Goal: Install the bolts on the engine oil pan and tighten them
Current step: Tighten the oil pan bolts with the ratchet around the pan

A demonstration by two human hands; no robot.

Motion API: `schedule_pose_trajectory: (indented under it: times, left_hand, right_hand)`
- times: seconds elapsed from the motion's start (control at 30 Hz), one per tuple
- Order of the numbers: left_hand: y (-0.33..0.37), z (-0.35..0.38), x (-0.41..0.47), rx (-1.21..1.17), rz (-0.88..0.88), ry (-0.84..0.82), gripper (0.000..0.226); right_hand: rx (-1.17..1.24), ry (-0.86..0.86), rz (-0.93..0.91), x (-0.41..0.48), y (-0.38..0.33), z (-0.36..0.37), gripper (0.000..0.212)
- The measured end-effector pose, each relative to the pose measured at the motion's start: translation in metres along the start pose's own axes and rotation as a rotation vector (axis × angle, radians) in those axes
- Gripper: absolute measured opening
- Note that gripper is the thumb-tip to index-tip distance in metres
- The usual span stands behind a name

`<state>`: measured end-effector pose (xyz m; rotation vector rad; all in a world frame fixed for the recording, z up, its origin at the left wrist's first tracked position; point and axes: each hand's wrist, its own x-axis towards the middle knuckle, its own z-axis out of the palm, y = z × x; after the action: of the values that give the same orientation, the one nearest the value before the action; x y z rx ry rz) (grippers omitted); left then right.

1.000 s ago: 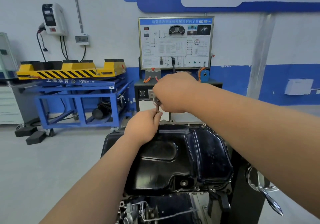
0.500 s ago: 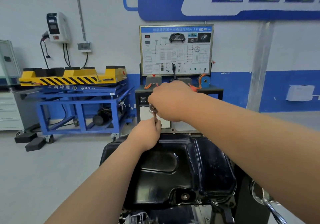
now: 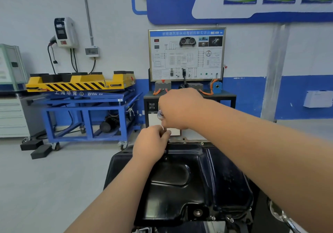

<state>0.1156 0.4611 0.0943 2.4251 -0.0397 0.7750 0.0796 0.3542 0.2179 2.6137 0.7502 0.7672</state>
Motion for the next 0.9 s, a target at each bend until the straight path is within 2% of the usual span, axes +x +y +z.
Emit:
schedule_pose_trajectory:
  times: [0.13, 0.2, 0.27, 0.37, 0.47, 0.53, 0.63, 0.67, 0.77, 0.8, 0.9]
  left_hand:
    - [-0.001, 0.004, 0.004, -0.001, -0.023, 0.064, 0.022]
    - [-0.002, 0.004, 0.003, -0.037, 0.014, 0.051, 0.020]
    - [-0.002, 0.004, 0.003, -0.032, 0.066, 0.033, 0.031]
    - [-0.004, 0.005, 0.002, -0.028, 0.112, 0.020, 0.030]
    - [-0.005, 0.003, 0.001, -0.039, 0.168, -0.004, 0.004]
    - [-0.004, 0.003, 0.001, -0.026, 0.187, -0.011, 0.011]
    - [-0.002, 0.004, 0.000, -0.023, 0.170, -0.001, 0.011]
    - [-0.002, 0.004, 0.001, -0.026, 0.158, 0.013, 0.009]
    - [-0.002, 0.003, 0.003, 0.021, 0.053, 0.031, 0.029]
    - [-0.003, 0.003, 0.003, 0.035, 0.050, 0.024, 0.030]
    - [-0.005, 0.003, -0.001, -0.020, 0.179, 0.067, 0.024]
  right_hand:
    - [-0.067, 0.033, -0.043, 0.000, 0.001, 0.000, 0.032]
    - [-0.017, 0.011, 0.022, -0.001, 0.001, 0.003, 0.030]
    - [0.085, -0.055, 0.116, -0.003, 0.000, 0.006, 0.037]
    - [0.117, -0.073, 0.156, -0.005, 0.002, 0.008, 0.043]
    - [0.007, -0.004, 0.051, -0.005, 0.005, 0.005, 0.036]
    - [-0.073, 0.011, -0.009, -0.008, 0.009, 0.003, 0.037]
    - [-0.119, 0.066, -0.038, -0.012, 0.013, 0.007, 0.038]
    - [-0.087, 0.071, -0.017, -0.014, 0.011, 0.009, 0.039]
    - [0.071, 0.003, 0.116, -0.015, 0.000, 0.016, 0.048]
    - [0.097, -0.014, 0.138, -0.015, -0.003, 0.016, 0.048]
    - [0.043, -0.021, 0.051, -0.013, -0.001, 0.009, 0.035]
